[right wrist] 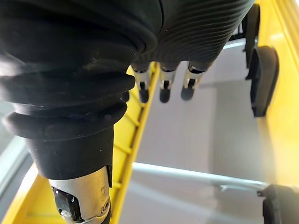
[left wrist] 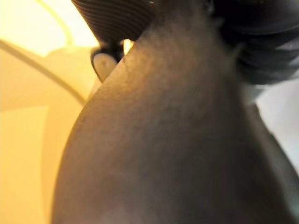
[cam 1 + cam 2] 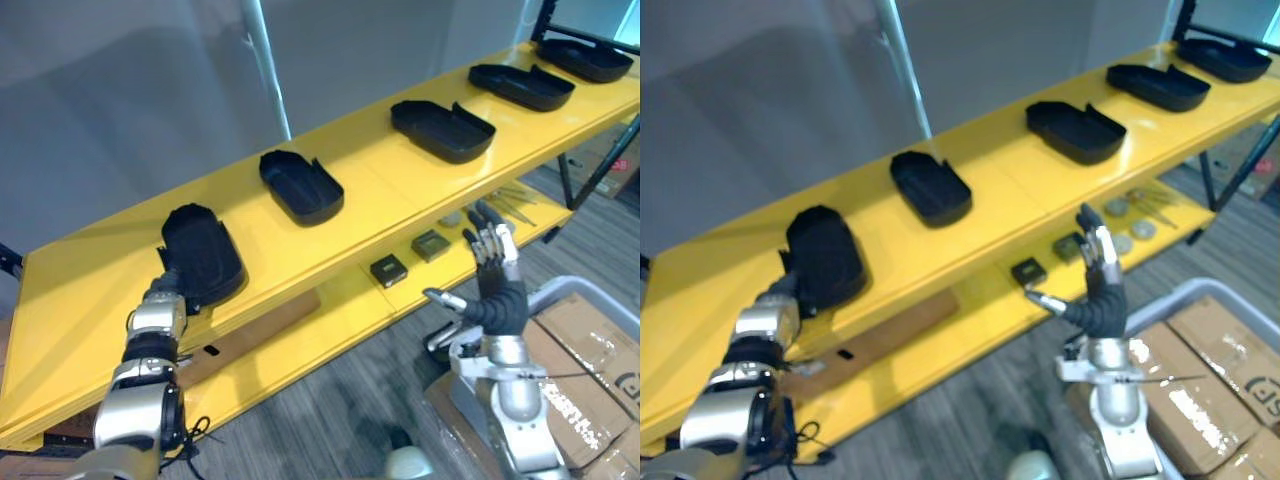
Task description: Walk over and take plastic housings, then place them on the shelf
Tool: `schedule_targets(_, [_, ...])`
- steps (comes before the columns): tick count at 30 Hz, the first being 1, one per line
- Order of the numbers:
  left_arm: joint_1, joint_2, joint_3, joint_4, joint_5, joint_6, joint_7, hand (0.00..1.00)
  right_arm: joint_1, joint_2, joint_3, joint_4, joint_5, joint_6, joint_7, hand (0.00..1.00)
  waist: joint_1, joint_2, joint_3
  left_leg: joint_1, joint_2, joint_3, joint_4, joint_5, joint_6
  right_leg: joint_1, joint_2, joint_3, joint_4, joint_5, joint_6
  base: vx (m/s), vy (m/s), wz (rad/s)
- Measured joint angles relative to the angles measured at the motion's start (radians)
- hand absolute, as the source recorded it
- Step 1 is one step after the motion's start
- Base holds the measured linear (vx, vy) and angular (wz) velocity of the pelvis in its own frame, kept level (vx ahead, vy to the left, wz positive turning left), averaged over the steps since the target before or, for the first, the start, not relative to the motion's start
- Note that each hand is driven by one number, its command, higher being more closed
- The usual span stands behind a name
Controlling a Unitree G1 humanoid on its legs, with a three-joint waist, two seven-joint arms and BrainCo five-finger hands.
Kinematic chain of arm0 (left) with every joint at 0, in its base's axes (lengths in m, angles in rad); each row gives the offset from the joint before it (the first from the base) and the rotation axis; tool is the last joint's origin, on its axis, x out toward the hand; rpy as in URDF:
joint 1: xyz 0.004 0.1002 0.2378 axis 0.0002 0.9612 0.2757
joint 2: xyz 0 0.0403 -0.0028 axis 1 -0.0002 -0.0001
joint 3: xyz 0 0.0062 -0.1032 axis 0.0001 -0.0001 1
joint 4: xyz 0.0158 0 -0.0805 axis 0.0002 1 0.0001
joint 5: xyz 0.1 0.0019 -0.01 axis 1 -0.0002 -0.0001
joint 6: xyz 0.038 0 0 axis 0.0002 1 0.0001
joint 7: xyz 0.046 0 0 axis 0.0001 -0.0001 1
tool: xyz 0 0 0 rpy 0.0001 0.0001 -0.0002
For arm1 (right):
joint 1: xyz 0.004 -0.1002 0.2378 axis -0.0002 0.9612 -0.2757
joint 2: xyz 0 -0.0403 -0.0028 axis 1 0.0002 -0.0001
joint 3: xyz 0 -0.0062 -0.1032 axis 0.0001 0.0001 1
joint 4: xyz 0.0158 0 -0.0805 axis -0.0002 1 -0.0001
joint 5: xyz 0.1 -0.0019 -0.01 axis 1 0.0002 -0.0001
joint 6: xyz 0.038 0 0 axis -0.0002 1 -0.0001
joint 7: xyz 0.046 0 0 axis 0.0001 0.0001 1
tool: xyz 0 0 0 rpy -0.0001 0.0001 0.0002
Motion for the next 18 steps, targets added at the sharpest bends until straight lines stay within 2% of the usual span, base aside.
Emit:
schedule_targets(11, [-0.002,0.045,0.047,0.022,0.003,-0.041,0.072,1.00,-0.001,-0.044,0.000,-0.006,0.003,0.000,0.020,0.00,-0.006,0.003,0.035,-0.016,-0.001,0.021,0.000,0.001,-0.001,-0.053,0.005,0.025,0.042,-0.010,-0.002,0.00,-0.008,-0.05])
schedule_targets(18, [-0.007,0.086,0.046,0.024,0.010,-0.071,0.071,1.00,-0.006,-0.066,-0.001,-0.041,0.028,-0.001,0.035,0.00,-0.007,0.003,0.084,-0.016,-0.005,0.035,0.000,0.001,-0.001,-0.082,0.005,0.036,0.085,-0.031,0.000,0.00,-0.003,-0.05])
